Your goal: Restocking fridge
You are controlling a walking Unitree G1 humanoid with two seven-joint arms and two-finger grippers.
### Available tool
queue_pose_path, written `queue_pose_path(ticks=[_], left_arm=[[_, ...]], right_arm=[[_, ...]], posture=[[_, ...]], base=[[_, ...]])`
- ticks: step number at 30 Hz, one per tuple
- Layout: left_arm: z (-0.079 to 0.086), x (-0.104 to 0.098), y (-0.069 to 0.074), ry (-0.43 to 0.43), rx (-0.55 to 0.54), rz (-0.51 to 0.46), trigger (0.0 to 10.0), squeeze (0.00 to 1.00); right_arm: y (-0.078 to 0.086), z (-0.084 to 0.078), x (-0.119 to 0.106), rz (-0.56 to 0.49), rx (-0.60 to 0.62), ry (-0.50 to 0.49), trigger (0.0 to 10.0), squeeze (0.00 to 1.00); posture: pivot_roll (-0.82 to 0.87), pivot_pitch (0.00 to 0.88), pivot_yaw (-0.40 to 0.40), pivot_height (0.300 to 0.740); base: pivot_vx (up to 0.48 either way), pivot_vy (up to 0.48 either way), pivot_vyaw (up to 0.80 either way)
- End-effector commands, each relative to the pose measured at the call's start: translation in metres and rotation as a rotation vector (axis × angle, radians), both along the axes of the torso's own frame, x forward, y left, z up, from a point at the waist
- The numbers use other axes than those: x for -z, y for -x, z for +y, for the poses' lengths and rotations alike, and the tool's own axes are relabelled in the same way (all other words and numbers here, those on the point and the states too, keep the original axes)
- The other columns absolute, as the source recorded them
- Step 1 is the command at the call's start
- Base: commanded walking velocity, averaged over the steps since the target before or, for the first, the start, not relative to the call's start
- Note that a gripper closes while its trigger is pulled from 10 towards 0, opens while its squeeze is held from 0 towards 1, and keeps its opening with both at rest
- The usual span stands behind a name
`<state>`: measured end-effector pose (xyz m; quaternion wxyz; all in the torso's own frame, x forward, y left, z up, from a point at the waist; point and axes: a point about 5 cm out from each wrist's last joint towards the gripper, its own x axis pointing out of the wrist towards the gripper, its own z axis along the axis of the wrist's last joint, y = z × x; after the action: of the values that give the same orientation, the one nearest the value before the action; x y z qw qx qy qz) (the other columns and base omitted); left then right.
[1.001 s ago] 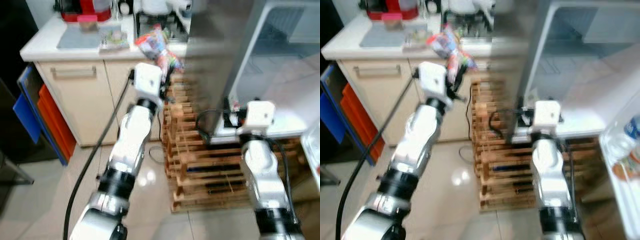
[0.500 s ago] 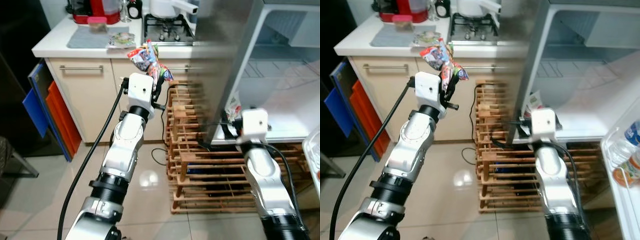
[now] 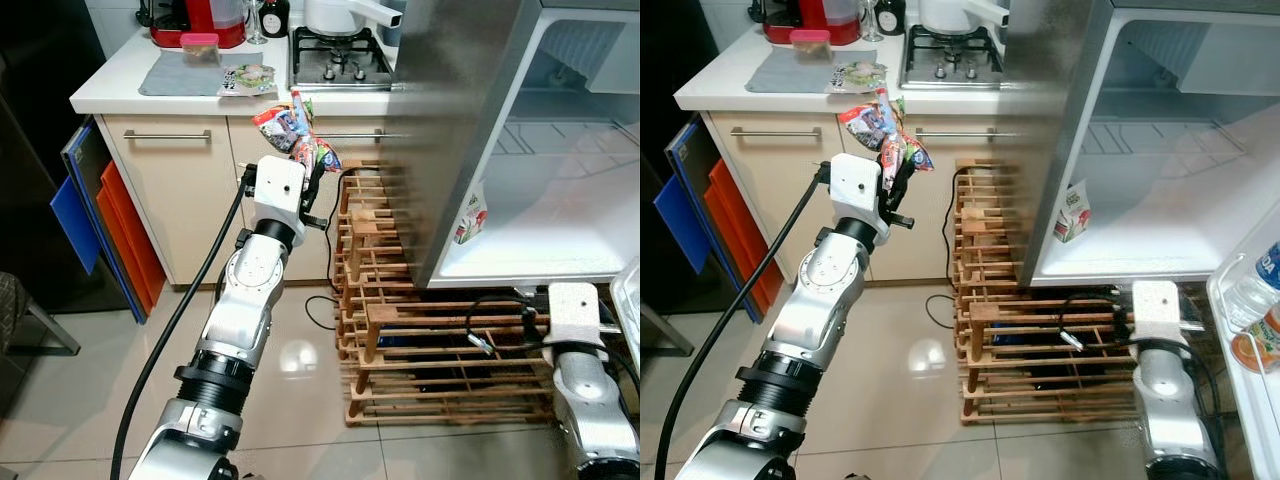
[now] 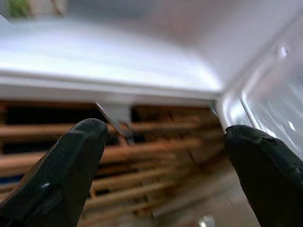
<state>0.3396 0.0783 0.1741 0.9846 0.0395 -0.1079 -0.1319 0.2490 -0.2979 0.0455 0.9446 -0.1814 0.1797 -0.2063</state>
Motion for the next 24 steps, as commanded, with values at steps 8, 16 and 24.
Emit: queue_pose_path(ticks=[8,16,24], left_arm=[[-0.004,-0.004,-0.001,-0.016,0.012,-0.017,10.0,0.00],[-0.006,-0.003,0.000,-0.015,0.015,-0.013,10.0,0.00],[-0.006,-0.003,0.000,-0.017,0.016,-0.012,10.0,0.00]], right_arm=[[0.024,-0.050,0.007,0.077,0.146,0.111,10.0,0.00],[0.046,-0.082,0.008,0.142,0.241,0.186,10.0,0.00],[0.041,-0.082,0.005,0.105,0.236,0.201,10.0,0.00]], posture=[[-0.18,0.000,0.015,0.740],[-0.18,0.000,0.015,0.740],[-0.18,0.000,0.017,0.740]], base=[[0.000,0.000,0.00],[0.000,0.000,0.00],[0.000,0.000,0.00]])
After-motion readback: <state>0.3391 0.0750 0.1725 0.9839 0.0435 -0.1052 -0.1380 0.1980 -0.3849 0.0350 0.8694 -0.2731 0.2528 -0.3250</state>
